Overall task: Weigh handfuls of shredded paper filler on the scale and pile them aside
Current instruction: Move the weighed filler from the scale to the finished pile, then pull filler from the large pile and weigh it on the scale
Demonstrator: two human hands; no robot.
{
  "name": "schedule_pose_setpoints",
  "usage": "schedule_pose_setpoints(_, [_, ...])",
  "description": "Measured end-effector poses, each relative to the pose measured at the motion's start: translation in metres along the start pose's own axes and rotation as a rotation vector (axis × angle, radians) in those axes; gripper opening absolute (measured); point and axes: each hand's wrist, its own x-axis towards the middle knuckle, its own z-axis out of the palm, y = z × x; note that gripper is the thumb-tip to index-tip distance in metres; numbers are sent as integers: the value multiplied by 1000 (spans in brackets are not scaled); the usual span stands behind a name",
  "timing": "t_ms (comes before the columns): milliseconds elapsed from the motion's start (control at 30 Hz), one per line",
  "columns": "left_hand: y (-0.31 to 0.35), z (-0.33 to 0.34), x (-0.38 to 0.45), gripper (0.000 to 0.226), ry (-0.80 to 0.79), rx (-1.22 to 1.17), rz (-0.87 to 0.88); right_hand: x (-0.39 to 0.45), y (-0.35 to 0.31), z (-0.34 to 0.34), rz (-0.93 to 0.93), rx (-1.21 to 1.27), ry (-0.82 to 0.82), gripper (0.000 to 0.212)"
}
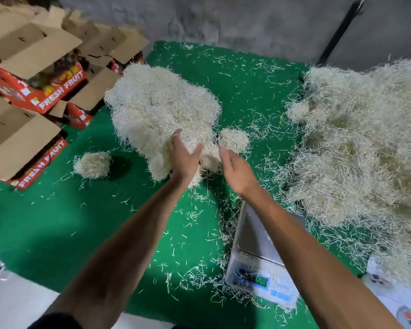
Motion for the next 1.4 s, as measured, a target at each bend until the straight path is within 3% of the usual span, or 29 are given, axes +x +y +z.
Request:
schedule_pose_setpoints(133, [-7,14,31,116,-92,284,-37,4,24,-3,54,-140,-27,60])
schedule_pose_setpoints(233, [-8,29,20,97,-122,404,88,4,40,-9,107,-102,-13,51])
schedule_pose_setpoints(367, [-2,57,-12,74,-362,191,170,3,56,-33,167,-122,8,48])
schedule_pose_setpoints(467, [8,82,-31,68,-402,242,255,-4,75,-58,188,-170,31,55])
schedule_pose_setpoints(600, [27,117,-51,67,-518,180,226,-17,112,-93,237,-279,75,70])
schedule_pose_setpoints(767, [53,176,-85,81,-840,207,130,-34,177,-134,397,-784,-23,90])
schedule_pose_setpoints(900, [63,226,-116,109,-1076,426,167,-48,219,-137,430,-813,-100,56])
schedule_pose_setpoints(1000, [65,259,-127,126,-1147,389,146,-43,237,-143,367,-698,50,25])
schedule_pose_setpoints(1067, [69,279,-132,127,-1118,243,69,-37,239,-154,364,-510,206,27])
schedule_pose_setpoints(1133, [76,296,-135,112,-996,82,-46,-32,242,-167,374,-333,347,36])
schedule_pose_setpoints(1200, [88,305,-134,95,-874,9,-126,-29,239,-181,357,-125,383,41])
schedule_pose_setpoints(1300, [112,297,-116,69,-736,-74,-61,-27,234,-208,303,186,428,60])
schedule_pose_setpoints(1400, [145,272,-95,50,-636,-128,108,-28,221,-233,288,208,511,67])
